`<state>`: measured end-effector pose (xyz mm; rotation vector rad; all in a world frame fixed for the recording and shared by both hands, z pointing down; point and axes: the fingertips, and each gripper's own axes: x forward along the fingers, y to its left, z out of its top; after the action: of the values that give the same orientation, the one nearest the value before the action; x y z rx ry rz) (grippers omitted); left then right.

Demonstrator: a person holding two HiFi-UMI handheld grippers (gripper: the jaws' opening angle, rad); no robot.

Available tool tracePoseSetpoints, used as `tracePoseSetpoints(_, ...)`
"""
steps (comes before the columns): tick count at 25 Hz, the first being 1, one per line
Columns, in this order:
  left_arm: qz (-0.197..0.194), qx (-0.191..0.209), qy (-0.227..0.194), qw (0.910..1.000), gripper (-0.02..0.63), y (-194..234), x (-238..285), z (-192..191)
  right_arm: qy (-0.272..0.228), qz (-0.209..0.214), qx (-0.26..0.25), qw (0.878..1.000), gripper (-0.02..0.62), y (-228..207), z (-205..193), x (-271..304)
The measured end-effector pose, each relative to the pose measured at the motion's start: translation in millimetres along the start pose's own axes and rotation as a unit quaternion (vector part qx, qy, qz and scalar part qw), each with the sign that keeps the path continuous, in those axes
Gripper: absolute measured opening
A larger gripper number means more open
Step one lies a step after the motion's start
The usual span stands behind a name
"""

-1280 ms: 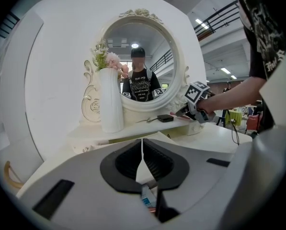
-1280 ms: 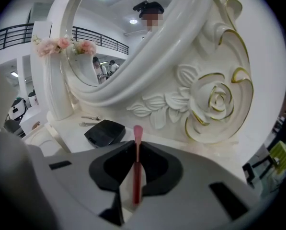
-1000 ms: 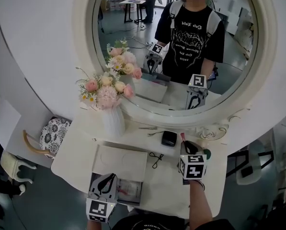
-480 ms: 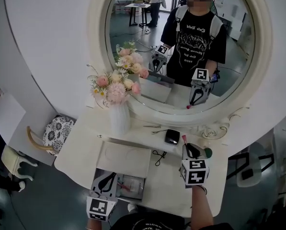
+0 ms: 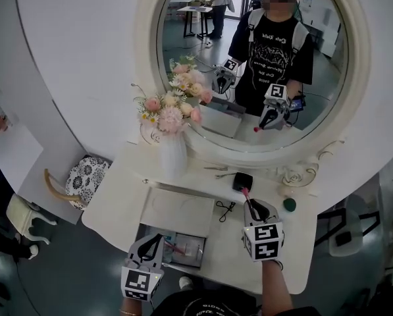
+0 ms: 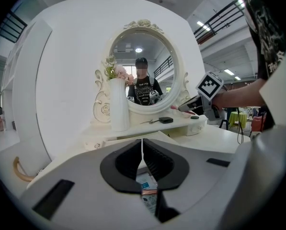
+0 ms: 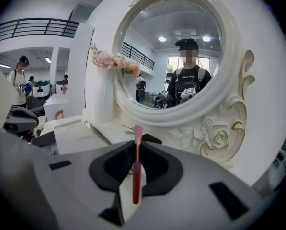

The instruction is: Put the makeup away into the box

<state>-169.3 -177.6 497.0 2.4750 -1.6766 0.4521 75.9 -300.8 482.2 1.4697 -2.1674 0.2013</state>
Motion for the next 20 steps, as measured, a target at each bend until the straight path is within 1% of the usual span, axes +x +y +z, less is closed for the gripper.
tracePoseSetpoints(8,0.011,0.004,-0.004,0.9999,0.023,4,-16,-2,-0.008,0.037,-0.017,0.999,0.049,37,2,-7)
tracePoseSetpoints(20,0.031,0.001,-0.01,0.9995,0.023,10,-42,-6,-0.021,0.067,-0.042,0.997,0.049,73,9,-18)
